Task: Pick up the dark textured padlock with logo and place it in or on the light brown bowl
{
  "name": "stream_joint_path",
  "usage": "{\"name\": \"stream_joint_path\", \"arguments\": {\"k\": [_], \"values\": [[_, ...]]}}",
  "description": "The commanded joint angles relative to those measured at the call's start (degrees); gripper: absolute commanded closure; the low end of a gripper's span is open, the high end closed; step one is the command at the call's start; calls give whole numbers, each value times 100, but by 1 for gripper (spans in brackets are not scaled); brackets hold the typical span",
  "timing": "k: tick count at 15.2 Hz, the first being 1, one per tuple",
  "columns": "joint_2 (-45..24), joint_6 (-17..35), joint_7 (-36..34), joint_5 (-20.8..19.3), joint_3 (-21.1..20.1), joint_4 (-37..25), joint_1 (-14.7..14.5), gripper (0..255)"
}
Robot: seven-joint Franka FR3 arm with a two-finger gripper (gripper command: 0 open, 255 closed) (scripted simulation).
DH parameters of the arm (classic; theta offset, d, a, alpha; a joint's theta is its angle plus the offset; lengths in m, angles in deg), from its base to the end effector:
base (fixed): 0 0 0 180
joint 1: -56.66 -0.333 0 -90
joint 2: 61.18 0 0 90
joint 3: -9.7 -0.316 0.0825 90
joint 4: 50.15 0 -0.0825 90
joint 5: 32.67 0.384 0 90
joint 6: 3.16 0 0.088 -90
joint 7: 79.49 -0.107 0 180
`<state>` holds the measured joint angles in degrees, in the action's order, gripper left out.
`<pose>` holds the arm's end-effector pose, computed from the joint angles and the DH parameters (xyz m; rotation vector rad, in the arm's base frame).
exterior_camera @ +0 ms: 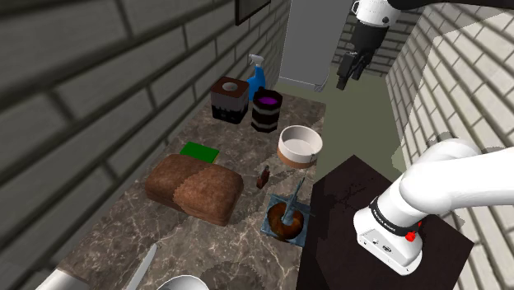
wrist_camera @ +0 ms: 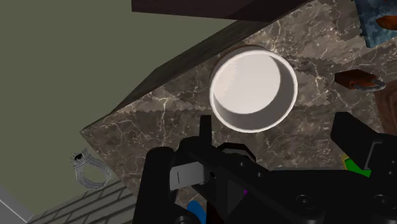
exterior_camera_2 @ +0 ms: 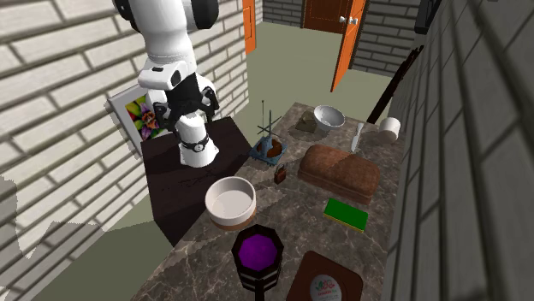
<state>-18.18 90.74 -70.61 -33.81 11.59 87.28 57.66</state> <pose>0.3205 -0.0206 0.5650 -3.1328 -0.1803 0.0144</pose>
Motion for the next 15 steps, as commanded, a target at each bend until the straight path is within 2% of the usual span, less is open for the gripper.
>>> {"name": "stream_joint_path", "arguments": {"k": [1, 8, 15], "values": [[0, 0, 0, 0, 0, 0, 0, 0], [-265, 979, -544, 402, -623, 735, -356, 0], [-944, 2069, -1091, 769, -1285, 1151, -730, 0]]}}
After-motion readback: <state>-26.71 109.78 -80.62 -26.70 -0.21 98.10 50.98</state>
